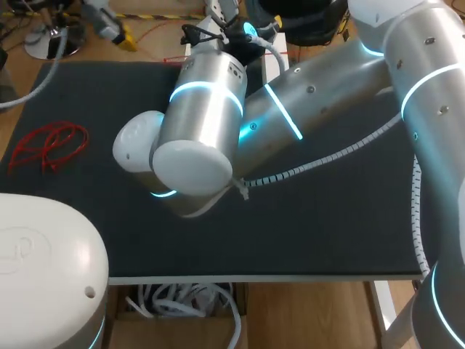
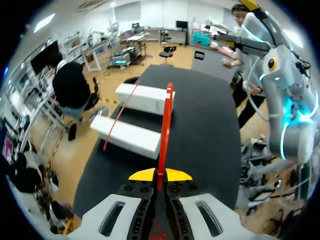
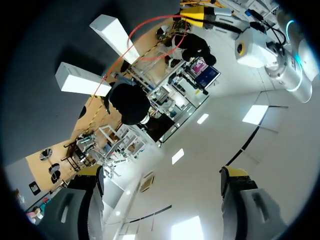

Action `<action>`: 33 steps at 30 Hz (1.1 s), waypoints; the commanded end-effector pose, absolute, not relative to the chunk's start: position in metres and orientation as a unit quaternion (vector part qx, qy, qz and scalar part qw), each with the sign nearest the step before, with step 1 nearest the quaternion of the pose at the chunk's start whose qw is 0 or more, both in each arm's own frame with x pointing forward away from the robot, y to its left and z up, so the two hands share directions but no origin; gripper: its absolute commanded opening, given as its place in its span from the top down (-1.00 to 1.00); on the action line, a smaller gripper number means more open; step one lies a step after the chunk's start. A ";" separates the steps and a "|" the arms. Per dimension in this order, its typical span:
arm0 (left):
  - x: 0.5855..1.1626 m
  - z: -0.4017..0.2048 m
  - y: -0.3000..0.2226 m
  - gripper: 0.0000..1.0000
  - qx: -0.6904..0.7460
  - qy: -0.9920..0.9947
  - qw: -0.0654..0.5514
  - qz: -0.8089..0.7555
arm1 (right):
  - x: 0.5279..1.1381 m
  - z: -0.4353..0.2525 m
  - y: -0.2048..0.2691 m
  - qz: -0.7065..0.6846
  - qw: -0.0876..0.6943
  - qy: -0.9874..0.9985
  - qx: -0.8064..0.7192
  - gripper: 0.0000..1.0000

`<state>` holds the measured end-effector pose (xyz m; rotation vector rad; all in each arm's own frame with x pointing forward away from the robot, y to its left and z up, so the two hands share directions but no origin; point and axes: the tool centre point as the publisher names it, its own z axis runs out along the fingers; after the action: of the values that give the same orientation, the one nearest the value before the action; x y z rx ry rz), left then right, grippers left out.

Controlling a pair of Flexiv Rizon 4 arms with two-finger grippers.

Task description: Grab the tape and strap the tape.

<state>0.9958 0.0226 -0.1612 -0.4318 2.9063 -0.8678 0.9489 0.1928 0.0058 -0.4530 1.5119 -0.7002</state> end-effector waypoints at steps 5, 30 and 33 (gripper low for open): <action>0.974 -0.204 0.097 1.00 -0.252 0.943 0.002 -0.215 | 0.949 0.009 0.192 -0.308 0.648 0.666 -0.202 -1.00; 0.946 -0.303 0.220 0.15 -0.396 0.899 -0.098 -0.162 | 0.949 0.009 0.192 -0.308 0.648 0.666 -0.202 -1.00; 0.946 -0.303 0.220 -1.00 -0.396 0.899 -0.098 -0.162 | 0.949 0.009 0.192 -0.308 0.648 0.666 -0.202 -1.00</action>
<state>0.9445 0.2190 -0.3015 -1.3295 3.0062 -0.5374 0.9490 0.1929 0.0058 -0.4531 1.5120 -0.7001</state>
